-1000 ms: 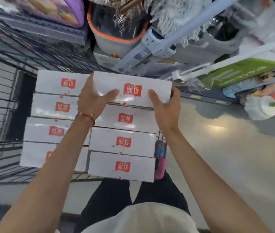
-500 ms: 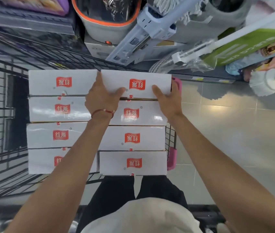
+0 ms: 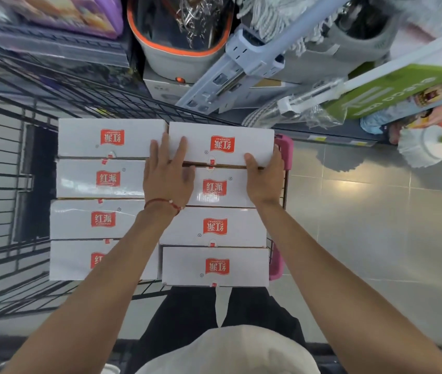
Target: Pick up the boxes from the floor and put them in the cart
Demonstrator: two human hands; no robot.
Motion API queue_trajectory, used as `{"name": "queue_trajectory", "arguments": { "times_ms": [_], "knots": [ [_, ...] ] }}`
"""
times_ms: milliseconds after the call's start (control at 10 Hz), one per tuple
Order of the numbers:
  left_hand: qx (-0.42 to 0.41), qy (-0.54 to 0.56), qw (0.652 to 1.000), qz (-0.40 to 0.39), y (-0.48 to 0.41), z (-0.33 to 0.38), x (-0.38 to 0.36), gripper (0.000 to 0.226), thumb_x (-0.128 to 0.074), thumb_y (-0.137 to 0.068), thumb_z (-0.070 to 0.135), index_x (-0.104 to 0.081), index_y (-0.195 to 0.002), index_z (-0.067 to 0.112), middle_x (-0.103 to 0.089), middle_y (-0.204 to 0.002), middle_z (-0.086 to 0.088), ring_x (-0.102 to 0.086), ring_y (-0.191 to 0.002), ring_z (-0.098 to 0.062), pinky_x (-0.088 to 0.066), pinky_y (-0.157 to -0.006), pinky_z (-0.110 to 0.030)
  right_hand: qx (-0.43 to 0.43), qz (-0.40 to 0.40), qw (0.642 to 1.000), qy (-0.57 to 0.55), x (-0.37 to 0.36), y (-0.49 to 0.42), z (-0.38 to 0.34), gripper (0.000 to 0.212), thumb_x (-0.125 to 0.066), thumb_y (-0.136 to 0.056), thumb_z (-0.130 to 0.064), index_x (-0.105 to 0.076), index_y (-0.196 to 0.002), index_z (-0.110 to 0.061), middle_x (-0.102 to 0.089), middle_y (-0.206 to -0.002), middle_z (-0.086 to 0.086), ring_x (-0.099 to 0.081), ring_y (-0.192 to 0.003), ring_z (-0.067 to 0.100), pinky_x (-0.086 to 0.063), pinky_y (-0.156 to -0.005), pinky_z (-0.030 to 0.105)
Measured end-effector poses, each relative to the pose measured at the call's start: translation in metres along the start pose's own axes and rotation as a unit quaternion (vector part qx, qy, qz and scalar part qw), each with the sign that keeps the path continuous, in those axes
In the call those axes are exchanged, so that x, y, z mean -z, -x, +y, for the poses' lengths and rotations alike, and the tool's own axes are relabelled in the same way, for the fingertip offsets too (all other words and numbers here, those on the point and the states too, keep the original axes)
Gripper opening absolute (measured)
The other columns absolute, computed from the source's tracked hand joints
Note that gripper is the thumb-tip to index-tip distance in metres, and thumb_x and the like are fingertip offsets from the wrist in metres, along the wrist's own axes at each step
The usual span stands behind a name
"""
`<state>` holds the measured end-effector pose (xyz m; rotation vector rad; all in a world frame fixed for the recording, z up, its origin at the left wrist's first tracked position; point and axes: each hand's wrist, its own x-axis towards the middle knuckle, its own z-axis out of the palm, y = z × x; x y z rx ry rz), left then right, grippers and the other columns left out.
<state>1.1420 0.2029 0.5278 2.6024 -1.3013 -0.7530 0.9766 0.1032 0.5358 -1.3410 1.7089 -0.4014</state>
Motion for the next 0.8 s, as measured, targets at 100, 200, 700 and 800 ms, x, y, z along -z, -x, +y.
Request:
{"name": "queue_trajectory", "arguments": {
  "times_ms": [100, 200, 700, 800],
  "knots": [
    [-0.002, -0.016, 1.0, 0.022, 0.004, -0.005, -0.005, 0.058, -0.039, -0.104, 0.044, -0.022, -0.158, 0.03, -0.006, -0.169, -0.004, -0.006, -0.155, -0.031, -0.02, -0.123, -0.052, 0.008, 0.012, 1.0, 0.012, -0.005, 0.009, 0.002, 0.061, -0.066, -0.1, -0.033, -0.039, -0.152, -0.017, -0.058, -0.144, 0.002, -0.06, -0.126, 0.023, -0.054, -0.099, 0.04],
    [0.006, -0.037, 0.999, 0.023, 0.002, -0.008, -0.007, 0.056, -0.036, -0.104, 0.044, -0.021, -0.157, 0.033, -0.006, -0.169, -0.004, -0.009, -0.155, -0.029, -0.021, -0.121, -0.054, 0.01, -0.019, 1.0, 0.021, 0.002, 0.005, 0.001, 0.057, -0.065, -0.101, -0.033, -0.041, -0.15, -0.017, -0.062, -0.139, 0.002, -0.062, -0.116, 0.02, -0.055, -0.101, 0.044],
    [0.017, 0.058, 0.996, -0.06, 0.056, 0.028, 0.001, 0.072, -0.046, -0.103, 0.04, -0.013, -0.158, 0.007, -0.008, -0.168, -0.011, -0.006, -0.155, -0.029, -0.017, -0.124, -0.045, -0.08, -0.032, 0.946, -0.312, 0.107, 0.065, 0.033, 0.028, -0.046, -0.103, 0.01, -0.063, -0.123, -0.001, -0.062, -0.114, 0.009, -0.068, -0.092, 0.014, -0.055, -0.075, 0.02],
    [0.0, 0.175, 0.984, -0.027, 0.08, 0.056, -0.002, 0.06, -0.051, -0.102, 0.029, -0.03, -0.155, 0.01, -0.029, -0.162, -0.01, -0.028, -0.149, -0.029, -0.022, -0.121, -0.039, -0.088, 0.004, 0.921, -0.379, 0.132, 0.083, 0.053, 0.031, -0.039, -0.107, 0.006, -0.054, -0.135, 0.009, -0.056, -0.116, 0.014, -0.064, -0.089, 0.018, -0.053, -0.065, 0.014]
  ]
}}
